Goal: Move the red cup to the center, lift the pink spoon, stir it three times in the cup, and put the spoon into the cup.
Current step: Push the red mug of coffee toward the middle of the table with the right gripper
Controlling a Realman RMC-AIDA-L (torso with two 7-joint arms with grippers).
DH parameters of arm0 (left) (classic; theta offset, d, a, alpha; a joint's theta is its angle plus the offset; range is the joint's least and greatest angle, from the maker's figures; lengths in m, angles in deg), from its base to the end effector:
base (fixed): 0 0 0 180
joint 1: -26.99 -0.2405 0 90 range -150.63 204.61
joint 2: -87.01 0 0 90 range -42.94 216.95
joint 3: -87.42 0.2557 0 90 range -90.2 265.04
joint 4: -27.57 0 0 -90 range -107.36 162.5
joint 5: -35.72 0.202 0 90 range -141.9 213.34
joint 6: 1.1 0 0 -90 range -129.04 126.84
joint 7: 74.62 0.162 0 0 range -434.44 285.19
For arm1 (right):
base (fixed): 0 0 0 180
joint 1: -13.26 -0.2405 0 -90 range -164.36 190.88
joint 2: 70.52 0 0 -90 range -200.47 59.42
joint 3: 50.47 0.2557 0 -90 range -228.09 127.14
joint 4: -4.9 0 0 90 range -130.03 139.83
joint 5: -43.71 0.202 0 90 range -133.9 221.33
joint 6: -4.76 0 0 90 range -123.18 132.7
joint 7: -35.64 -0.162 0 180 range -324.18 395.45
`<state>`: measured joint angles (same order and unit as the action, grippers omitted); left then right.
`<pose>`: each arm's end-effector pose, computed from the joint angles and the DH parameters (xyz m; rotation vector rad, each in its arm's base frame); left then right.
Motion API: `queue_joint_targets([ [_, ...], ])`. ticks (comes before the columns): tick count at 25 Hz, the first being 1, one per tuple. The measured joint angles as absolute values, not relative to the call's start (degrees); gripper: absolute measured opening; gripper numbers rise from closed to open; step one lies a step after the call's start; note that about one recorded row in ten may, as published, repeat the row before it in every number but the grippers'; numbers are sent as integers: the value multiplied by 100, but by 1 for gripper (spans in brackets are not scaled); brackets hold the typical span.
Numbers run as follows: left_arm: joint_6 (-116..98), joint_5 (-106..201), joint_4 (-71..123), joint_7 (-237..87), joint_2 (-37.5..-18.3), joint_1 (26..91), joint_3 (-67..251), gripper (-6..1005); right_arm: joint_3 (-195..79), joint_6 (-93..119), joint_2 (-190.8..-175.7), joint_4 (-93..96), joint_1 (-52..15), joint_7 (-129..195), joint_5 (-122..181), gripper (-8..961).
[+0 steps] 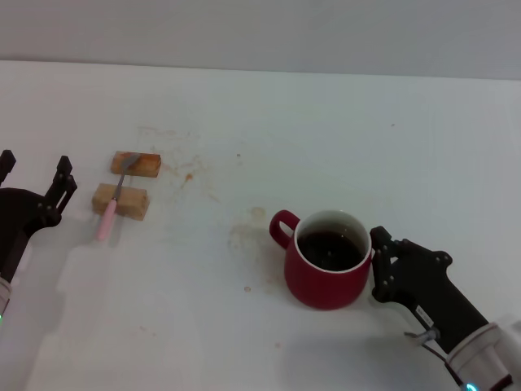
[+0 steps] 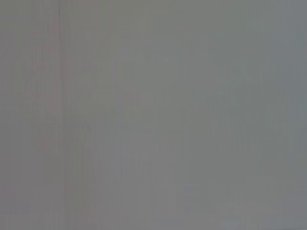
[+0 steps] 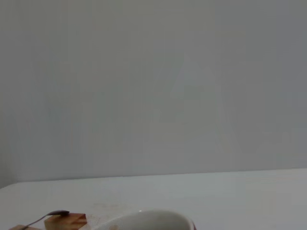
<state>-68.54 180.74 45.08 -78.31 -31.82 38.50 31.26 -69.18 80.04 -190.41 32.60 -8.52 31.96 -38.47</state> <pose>-0.3440 0.2852 -0.0199 -1.6116 -0.5377 -0.6244 0.2795 0.2375 -0.1196 -1.9505 0.7565 0.8150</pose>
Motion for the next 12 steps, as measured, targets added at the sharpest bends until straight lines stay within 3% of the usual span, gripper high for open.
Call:
queue_joint_targets([
  [12,-6860,18073,4485,-7831,-3191,3850,3134,802,-6802,7887,-19041,3228,-874,3194,-3847,0],
])
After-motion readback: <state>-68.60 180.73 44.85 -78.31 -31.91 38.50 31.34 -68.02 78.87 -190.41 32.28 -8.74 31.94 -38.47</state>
